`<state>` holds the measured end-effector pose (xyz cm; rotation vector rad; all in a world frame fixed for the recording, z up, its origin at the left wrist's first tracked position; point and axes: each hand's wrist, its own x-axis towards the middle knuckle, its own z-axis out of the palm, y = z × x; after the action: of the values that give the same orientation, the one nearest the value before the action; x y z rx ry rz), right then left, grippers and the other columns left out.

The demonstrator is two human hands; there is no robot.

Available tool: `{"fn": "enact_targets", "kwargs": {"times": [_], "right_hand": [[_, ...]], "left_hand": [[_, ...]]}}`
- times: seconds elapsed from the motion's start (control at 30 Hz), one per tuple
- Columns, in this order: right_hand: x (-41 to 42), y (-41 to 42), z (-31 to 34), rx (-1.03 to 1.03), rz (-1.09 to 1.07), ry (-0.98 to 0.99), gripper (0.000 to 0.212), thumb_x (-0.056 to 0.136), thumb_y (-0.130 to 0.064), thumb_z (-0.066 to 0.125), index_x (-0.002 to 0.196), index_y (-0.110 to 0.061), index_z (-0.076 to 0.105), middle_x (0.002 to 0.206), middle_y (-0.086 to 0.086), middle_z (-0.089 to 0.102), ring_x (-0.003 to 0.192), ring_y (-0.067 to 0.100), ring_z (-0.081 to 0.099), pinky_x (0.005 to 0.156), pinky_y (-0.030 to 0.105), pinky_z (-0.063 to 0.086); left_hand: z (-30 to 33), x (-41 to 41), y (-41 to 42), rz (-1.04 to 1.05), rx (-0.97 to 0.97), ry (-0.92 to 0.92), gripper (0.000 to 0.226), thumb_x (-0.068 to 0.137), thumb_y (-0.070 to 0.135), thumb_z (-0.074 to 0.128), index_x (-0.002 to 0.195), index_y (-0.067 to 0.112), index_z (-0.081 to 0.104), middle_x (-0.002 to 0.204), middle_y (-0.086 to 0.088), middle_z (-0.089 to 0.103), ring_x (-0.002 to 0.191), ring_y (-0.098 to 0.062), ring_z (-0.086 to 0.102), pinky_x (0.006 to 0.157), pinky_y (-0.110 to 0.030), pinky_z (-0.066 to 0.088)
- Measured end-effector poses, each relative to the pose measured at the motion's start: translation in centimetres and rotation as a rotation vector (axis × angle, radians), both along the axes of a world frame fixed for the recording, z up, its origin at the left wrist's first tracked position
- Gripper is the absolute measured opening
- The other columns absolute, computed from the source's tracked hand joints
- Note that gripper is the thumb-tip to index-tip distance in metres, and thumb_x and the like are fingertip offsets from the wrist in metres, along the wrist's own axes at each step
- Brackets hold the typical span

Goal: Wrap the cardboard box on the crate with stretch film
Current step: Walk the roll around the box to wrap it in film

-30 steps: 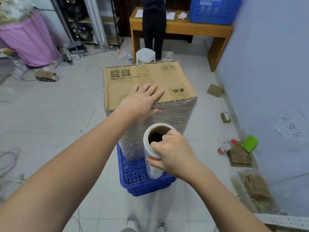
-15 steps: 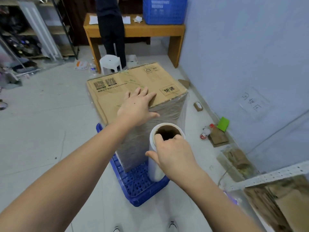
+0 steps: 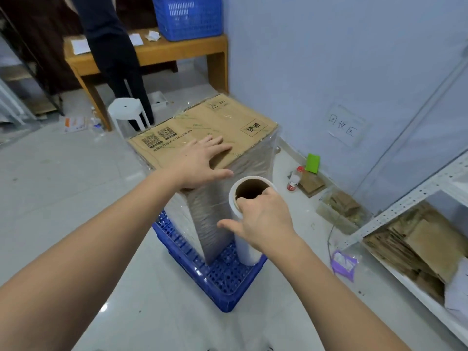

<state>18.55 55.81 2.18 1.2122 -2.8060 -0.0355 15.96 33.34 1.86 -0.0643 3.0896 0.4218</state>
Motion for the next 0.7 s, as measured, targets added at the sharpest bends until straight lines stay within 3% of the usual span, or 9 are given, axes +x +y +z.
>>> {"fn": "enact_targets", "kwargs": {"times": [0.13, 0.3, 0.47, 0.53, 0.63, 0.7], "right_hand": [[1.0, 0.6, 0.2, -0.044, -0.052, -0.071, 0.041, 0.095, -0.061, 0.044, 0.082, -0.023, 0.050, 0.076, -0.002, 0.055, 0.086, 0.023, 0.049, 0.071, 0.032, 0.028], [0.7, 2.7, -0.5, -0.042, -0.169, -0.085, 0.034, 0.091, -0.039, 0.049, 0.073, -0.021, 0.027, 0.063, -0.004, 0.040, 0.070, 0.025, 0.041, 0.063, 0.035, 0.026], [-0.9, 3.3, -1.4, -0.084, -0.199, 0.013, 0.064, 0.076, -0.083, 0.048, 0.065, -0.023, 0.030, 0.055, -0.004, 0.044, 0.065, 0.024, 0.045, 0.057, 0.033, 0.028], [-1.8, 3.9, -1.7, -0.170, -0.148, 0.037, 0.069, 0.073, -0.080, 0.058, 0.058, -0.023, 0.023, 0.047, -0.006, 0.033, 0.057, 0.024, 0.043, 0.053, 0.031, 0.022], [-1.3, 4.5, -1.6, -0.205, -0.031, 0.077, 0.070, 0.069, -0.061, 0.077, 0.057, -0.022, 0.019, 0.046, -0.008, 0.022, 0.047, 0.023, 0.035, 0.050, 0.027, 0.020], [-0.7, 4.7, -1.3, -0.242, 0.056, 0.101, 0.064, 0.067, -0.056, 0.077, 0.058, -0.022, 0.023, 0.048, -0.007, 0.022, 0.045, 0.023, 0.033, 0.049, 0.026, 0.020]], "left_hand": [[-0.6, 0.3, 0.3, -0.005, 0.002, 0.030, 0.073, 0.094, 0.072, 0.048, 0.159, 0.043, 0.028, 0.171, 0.007, 0.015, 0.158, -0.015, 0.008, 0.128, -0.046, 0.005], [-0.7, 0.2, 0.4, 0.004, -0.013, 0.030, 0.073, 0.095, 0.072, 0.045, 0.159, 0.042, 0.028, 0.171, 0.006, 0.016, 0.158, -0.015, 0.009, 0.128, -0.045, 0.005], [-0.8, 0.2, 0.7, 0.008, -0.032, 0.032, 0.072, 0.096, 0.073, 0.043, 0.159, 0.042, 0.028, 0.171, 0.007, 0.016, 0.158, -0.015, 0.009, 0.128, -0.046, 0.006], [-0.8, 0.3, 1.0, 0.014, -0.041, 0.030, 0.071, 0.096, 0.073, 0.041, 0.159, 0.043, 0.027, 0.171, 0.008, 0.015, 0.158, -0.015, 0.008, 0.128, -0.046, 0.005], [-0.7, 0.1, 1.4, 0.027, -0.044, 0.014, 0.071, 0.097, 0.073, 0.038, 0.160, 0.043, 0.025, 0.172, 0.008, 0.013, 0.158, -0.015, 0.006, 0.128, -0.047, 0.004], [-0.7, -0.3, 2.0, 0.039, -0.047, 0.008, 0.071, 0.098, 0.073, 0.036, 0.160, 0.042, 0.024, 0.172, 0.007, 0.012, 0.159, -0.016, 0.005, 0.128, -0.047, 0.003]]}}
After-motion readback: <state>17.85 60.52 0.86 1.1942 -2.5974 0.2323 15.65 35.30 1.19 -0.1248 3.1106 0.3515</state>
